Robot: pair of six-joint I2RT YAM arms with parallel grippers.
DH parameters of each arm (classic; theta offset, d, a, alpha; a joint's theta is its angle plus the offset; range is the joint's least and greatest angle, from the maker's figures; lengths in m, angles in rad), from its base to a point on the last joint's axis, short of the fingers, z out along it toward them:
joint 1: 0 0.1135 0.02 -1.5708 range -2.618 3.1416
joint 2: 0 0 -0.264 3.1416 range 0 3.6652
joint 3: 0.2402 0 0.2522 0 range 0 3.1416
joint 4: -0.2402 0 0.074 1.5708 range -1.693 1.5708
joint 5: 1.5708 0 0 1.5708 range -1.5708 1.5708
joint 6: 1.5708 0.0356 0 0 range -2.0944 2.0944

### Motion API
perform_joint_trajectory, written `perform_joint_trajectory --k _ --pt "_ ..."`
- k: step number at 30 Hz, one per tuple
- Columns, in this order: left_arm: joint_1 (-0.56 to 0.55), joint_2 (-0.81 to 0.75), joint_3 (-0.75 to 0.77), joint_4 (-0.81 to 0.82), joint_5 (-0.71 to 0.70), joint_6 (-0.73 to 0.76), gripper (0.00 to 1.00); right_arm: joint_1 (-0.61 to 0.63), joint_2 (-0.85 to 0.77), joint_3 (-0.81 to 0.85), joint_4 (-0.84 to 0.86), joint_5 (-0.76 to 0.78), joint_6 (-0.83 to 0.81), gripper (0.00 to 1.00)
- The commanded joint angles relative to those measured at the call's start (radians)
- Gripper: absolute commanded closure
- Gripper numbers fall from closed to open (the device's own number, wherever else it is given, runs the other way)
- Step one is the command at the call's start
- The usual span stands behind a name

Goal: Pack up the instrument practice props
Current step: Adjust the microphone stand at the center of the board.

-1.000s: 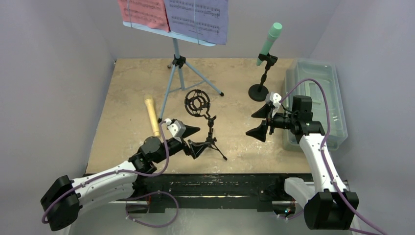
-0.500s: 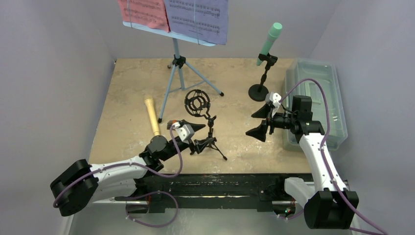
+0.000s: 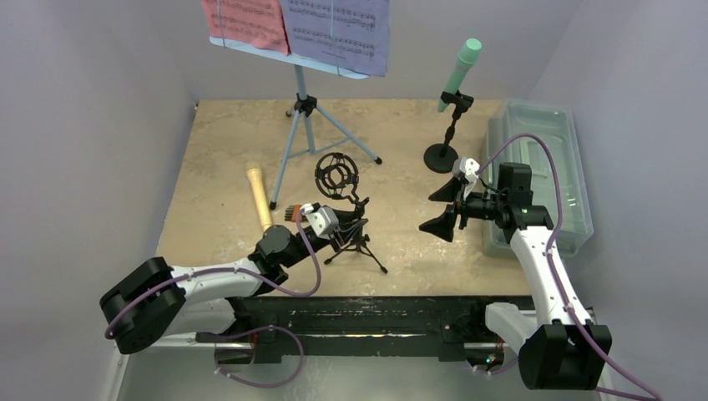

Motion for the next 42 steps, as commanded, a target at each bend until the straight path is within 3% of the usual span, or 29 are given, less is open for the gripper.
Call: perform_joint_trajectory --k 1,2,3,7,10,18,24,27,31,42 --pt "-0.005 0.020 0.043 0.071 0.036 0.012 0.87 0.005 -0.004 0.026 0.000 -0.004 -0.019 0.01" --pt "-0.005 0.021 0.046 0.065 0.039 0.012 0.96 0.006 -0.004 0.026 -0.001 -0.005 -0.019 0.01" --pt "-0.005 0.020 0.049 0.061 0.039 0.008 1.00 0.004 -0.004 0.026 -0.001 -0.005 -0.019 0.01" --pt "-0.007 0.006 0.048 0.072 0.001 -0.031 1.00 0.006 -0.004 0.027 -0.001 -0.005 -0.019 0.01" --pt "-0.050 -0.027 0.083 -0.013 -0.119 -0.030 1.00 0.006 -0.004 0.027 -0.003 -0.005 -0.019 0.01" --pt "-0.228 -0.006 0.122 0.014 -0.578 -0.024 1.00 0.006 0.002 0.029 -0.010 -0.013 -0.019 0.01" --pt "-0.380 0.137 0.229 0.096 -0.968 0.041 1.00 0.007 0.004 0.029 -0.013 -0.023 -0.019 0.01" --pt "-0.430 0.223 0.272 0.195 -1.092 0.123 1.00 0.009 0.004 0.029 -0.013 -0.023 -0.019 0.01" --pt "-0.462 0.307 0.308 0.331 -1.141 0.204 1.00 0.013 0.006 0.029 -0.013 -0.025 -0.019 0.01" --pt "-0.468 0.431 0.394 0.408 -1.206 0.279 1.00 0.017 0.009 0.028 -0.012 -0.026 -0.018 0.01"
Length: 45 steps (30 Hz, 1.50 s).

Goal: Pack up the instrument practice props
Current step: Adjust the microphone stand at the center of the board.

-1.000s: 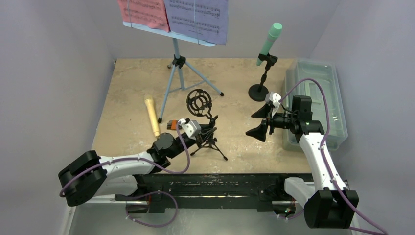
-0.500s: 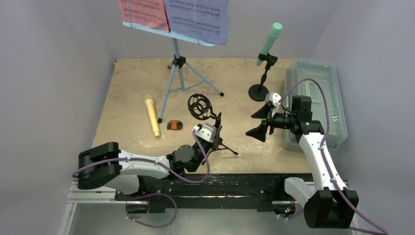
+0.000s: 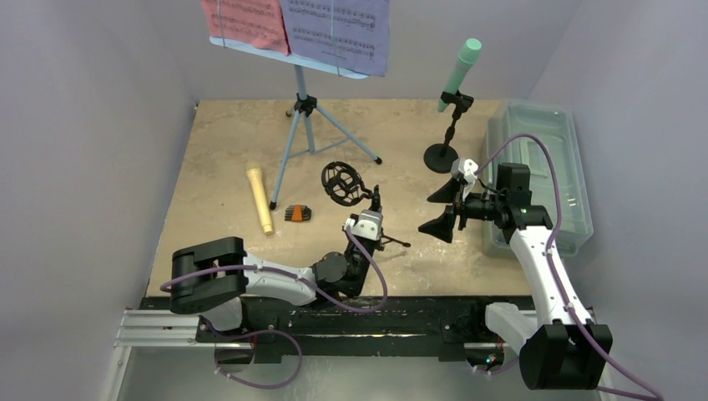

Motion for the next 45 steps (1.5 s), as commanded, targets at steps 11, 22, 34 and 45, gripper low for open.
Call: perform_joint_trajectory --k 11,22,34,45 --pt "-0.005 0.066 0.064 0.162 -0.072 0.054 1.00 0.005 0.012 0.027 -0.003 -0.024 -0.016 0.01" --pt "-0.004 0.065 0.055 0.117 -0.068 -0.010 1.00 0.005 0.012 0.027 -0.003 -0.021 -0.017 0.01" --pt "-0.004 0.028 0.013 0.058 -0.024 -0.087 0.80 0.005 0.013 0.027 -0.003 -0.019 -0.017 0.01" --pt "-0.004 -0.156 -0.070 -0.232 0.156 -0.188 0.36 0.005 0.011 0.029 -0.006 -0.018 -0.019 0.01"
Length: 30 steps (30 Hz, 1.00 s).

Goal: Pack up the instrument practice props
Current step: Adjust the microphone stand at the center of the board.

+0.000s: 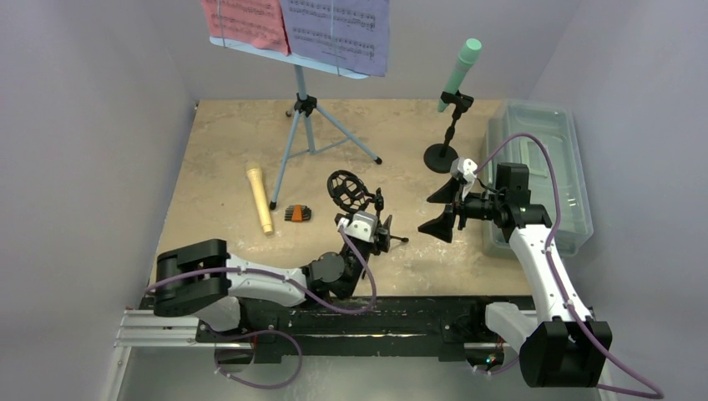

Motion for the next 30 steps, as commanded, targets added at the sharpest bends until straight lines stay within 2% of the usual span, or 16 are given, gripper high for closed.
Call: perform_joint_trajectory --k 1,7,11,17,23,30 --pt "-0.004 -0.136 -0.051 -0.172 0.172 -0.060 0.34 0.005 -0.004 0.029 -0.005 -0.017 -0.019 0.01" --pt "0.007 -0.345 -0.137 -0.415 0.423 -0.091 0.18 0.005 -0.004 0.029 -0.006 -0.015 -0.021 0.01" --pt "0.064 -0.444 -0.200 -0.501 0.570 -0.147 0.16 0.005 -0.003 0.029 -0.007 -0.012 -0.022 0.01" --pt "0.249 -0.550 -0.328 -0.401 0.858 -0.255 0.15 0.005 -0.003 0.029 -0.007 -0.009 -0.025 0.01" --pt "0.358 -0.542 -0.365 -0.328 1.003 -0.284 0.15 0.005 -0.001 0.029 -0.008 -0.007 -0.027 0.01" --pt "0.501 -0.478 -0.414 -0.133 1.188 -0.367 0.12 0.005 0.001 0.029 -0.008 -0.011 -0.028 0.01"
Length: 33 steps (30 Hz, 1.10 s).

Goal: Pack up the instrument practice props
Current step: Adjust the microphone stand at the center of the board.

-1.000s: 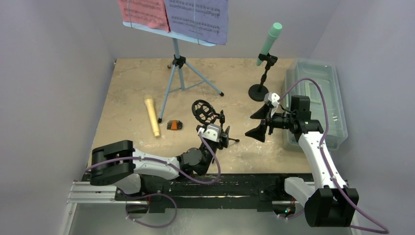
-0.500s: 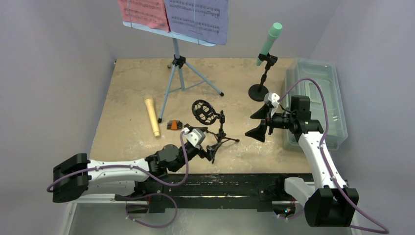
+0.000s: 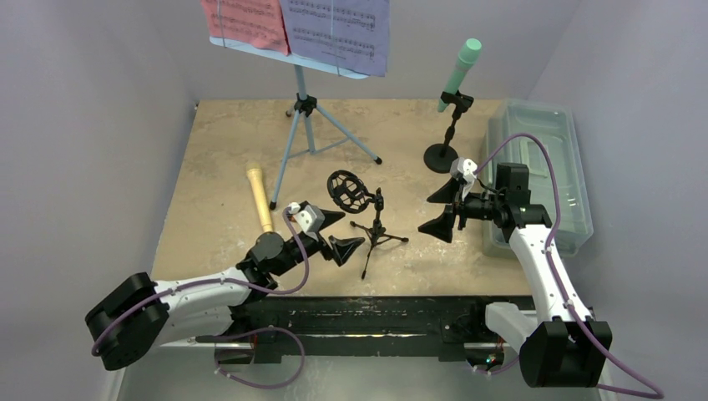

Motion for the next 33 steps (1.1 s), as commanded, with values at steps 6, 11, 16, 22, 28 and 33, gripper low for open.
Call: perform_joint_trajectory --k 6,11,16,22,28,33 --pt "0.103 0.113 0.010 0.245 0.251 -0.087 0.10 0.005 0.005 0.023 -0.007 -0.046 -0.016 0.01" --pt "0.144 0.184 0.026 0.313 0.330 -0.112 0.07 0.005 0.007 0.023 -0.008 -0.050 -0.016 0.01" --pt "0.164 0.230 0.037 0.350 0.359 -0.116 0.05 0.005 0.008 0.024 -0.008 -0.050 -0.016 0.01" --pt "0.173 0.249 0.046 0.359 0.361 -0.104 0.02 0.005 0.009 0.024 -0.007 -0.048 -0.016 0.01" --pt "0.180 0.283 0.067 0.366 0.378 -0.104 0.00 0.005 0.011 0.025 -0.007 -0.047 -0.016 0.01" --pt "0.184 0.312 0.090 0.372 0.397 -0.103 0.00 0.005 0.011 0.024 -0.007 -0.045 -0.016 0.01"
